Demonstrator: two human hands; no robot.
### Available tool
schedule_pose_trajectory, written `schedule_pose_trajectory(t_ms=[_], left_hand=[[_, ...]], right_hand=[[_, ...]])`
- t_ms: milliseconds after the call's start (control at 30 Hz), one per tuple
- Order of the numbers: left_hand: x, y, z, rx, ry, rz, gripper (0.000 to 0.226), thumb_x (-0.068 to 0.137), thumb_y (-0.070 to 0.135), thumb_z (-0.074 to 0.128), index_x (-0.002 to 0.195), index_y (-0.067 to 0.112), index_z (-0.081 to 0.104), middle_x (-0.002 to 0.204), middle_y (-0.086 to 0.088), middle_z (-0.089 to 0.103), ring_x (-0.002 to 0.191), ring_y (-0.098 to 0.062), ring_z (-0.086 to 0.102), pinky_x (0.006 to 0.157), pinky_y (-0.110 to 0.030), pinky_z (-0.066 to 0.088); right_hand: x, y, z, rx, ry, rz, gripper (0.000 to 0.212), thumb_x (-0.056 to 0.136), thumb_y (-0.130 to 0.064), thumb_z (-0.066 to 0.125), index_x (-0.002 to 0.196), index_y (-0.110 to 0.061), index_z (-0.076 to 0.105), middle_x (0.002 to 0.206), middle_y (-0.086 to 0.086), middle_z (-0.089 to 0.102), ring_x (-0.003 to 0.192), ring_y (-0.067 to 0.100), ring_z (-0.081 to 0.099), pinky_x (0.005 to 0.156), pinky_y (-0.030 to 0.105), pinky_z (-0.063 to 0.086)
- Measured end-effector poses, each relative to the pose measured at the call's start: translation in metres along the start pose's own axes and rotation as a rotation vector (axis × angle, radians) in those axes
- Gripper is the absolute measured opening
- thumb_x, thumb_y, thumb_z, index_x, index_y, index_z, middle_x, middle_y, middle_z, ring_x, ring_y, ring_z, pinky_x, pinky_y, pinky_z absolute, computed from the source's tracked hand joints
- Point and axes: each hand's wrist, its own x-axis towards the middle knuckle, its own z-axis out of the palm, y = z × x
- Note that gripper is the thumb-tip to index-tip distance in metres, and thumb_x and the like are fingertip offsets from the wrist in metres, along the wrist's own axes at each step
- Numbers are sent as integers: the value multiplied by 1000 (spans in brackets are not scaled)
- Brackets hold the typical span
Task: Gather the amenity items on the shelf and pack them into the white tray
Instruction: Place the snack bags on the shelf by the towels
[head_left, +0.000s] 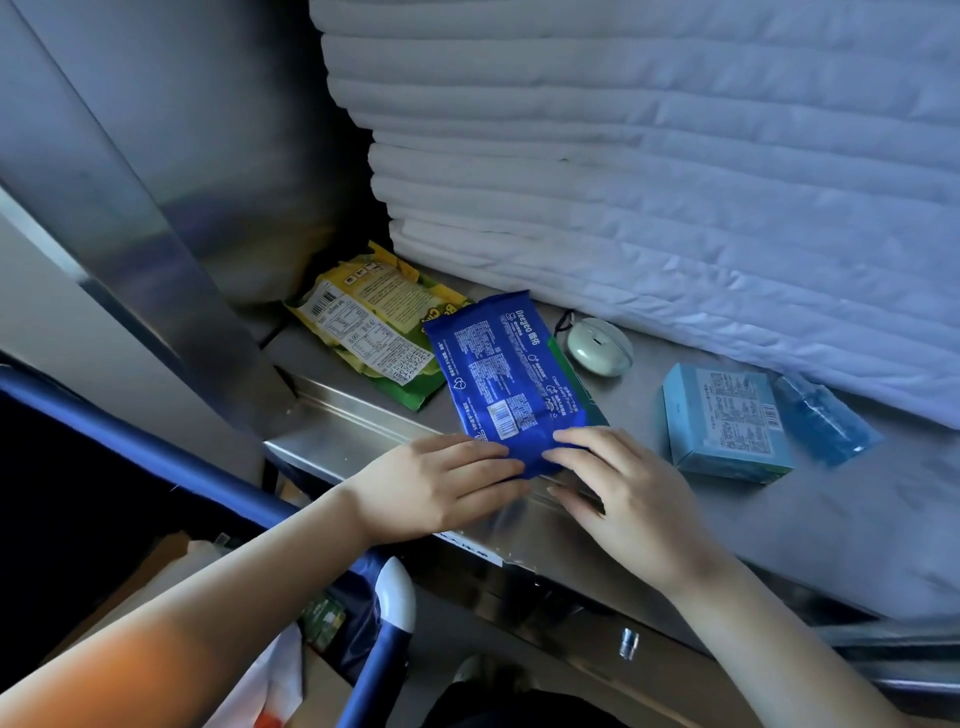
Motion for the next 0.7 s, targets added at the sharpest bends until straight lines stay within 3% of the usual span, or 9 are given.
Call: schedule_pose_trajectory(t_ms=[167, 400, 700], left_hand=[[8, 1, -5, 11, -1, 29, 34, 98, 12, 39, 100, 13, 73, 101, -3, 70, 93, -20, 66, 72, -27, 53], [24, -8, -19, 19, 103, 22, 21, 95, 11, 49, 96, 9, 69, 97, -7, 69, 89, -23, 67, 73, -31, 54], [51, -31, -49, 155, 172, 9, 18, 90, 8, 56, 96, 9, 74, 98, -9, 70, 88, -23, 67, 75, -31, 53]], right_hand=[[2, 0, 4, 11, 65, -24, 15, 80, -20, 74, 94, -13, 72, 98, -3, 67, 89, 19, 63, 72, 35, 54], [14, 1, 0, 19, 197, -17, 9, 87, -13, 64, 92, -11, 72, 92, -2, 68, 81, 20, 62, 69, 33, 52], [44, 2, -16, -18, 487, 31, 9, 91, -12, 64, 91, -12, 73, 89, 0, 67, 77, 20, 55, 75, 25, 43]])
